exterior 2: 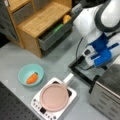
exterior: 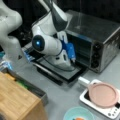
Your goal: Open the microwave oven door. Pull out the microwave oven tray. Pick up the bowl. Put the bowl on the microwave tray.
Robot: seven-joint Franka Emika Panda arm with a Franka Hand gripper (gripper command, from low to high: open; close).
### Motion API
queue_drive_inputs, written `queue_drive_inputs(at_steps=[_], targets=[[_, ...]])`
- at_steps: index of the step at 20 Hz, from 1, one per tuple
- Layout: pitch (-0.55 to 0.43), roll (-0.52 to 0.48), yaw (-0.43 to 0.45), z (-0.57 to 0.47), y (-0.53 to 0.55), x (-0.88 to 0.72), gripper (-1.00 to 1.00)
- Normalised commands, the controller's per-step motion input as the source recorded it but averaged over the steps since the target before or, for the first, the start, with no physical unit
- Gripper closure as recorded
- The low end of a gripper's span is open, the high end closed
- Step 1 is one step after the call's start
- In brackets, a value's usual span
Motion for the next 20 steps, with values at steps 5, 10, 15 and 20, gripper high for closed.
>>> queue_drive_inputs(at_steps=[5,10,15,20], targets=[[-0.121,0.058,-0.114,-0.08,0.3,0.09,-1.0],[-0.169,-0.049,-0.119,-0.04,0.23,0.07,-1.0],[-0.145,-0.032,-0.102,-0.01,0.13,0.0,-1.0],[-0.107,0.013,-0.088,0.02,0.08,-0.04,-1.0]])
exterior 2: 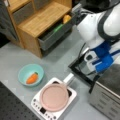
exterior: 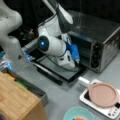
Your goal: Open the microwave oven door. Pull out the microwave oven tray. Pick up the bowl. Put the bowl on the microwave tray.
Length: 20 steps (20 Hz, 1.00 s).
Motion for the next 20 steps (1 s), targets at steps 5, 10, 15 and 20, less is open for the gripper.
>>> queue_drive_inputs(at_steps=[5,10,15,20], targets=[[-0.052,0.01,-0.069,0.09,0.04,-0.04,-1.0],[-0.015,-0.001,-0.049,0.12,0.06,-0.05,1.0],[-0.006,-0.006,-0.031,0.11,0.05,-0.07,1.0],[-0.001,-0.013,-0.014,0.08,-0.01,-0.07,1.0]])
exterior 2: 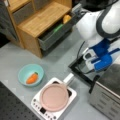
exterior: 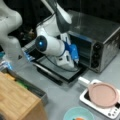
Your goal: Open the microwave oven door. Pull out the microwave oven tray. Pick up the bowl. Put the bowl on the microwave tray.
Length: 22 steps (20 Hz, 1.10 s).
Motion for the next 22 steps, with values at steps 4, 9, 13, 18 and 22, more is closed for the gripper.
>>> queue_drive_inputs(at_steps=[4,9,13,18,22], targets=[[-0.011,-0.049,0.004,0.03,-0.03,-0.02,1.0],[-0.016,-0.075,0.026,-0.01,-0.01,0.03,1.0],[-0.031,-0.095,0.049,-0.04,-0.03,0.03,1.0],[-0.034,-0.1,0.055,-0.05,-0.07,0.02,1.0],[-0.031,-0.118,0.075,-0.05,-0.15,0.02,1.0]])
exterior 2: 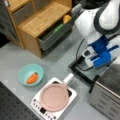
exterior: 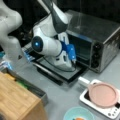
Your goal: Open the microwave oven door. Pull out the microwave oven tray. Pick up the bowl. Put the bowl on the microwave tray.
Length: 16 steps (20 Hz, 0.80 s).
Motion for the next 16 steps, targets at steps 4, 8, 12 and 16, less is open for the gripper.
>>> queue_drive_inputs(at_steps=[4,8,12,16], targets=[[-0.033,-0.128,0.098,-0.05,-0.24,0.02,1.0],[-0.048,-0.136,0.126,-0.07,-0.3,0.03,1.0],[-0.06,-0.139,0.166,-0.09,-0.36,0.04,1.0],[-0.068,-0.127,0.188,-0.1,-0.35,0.05,1.0]])
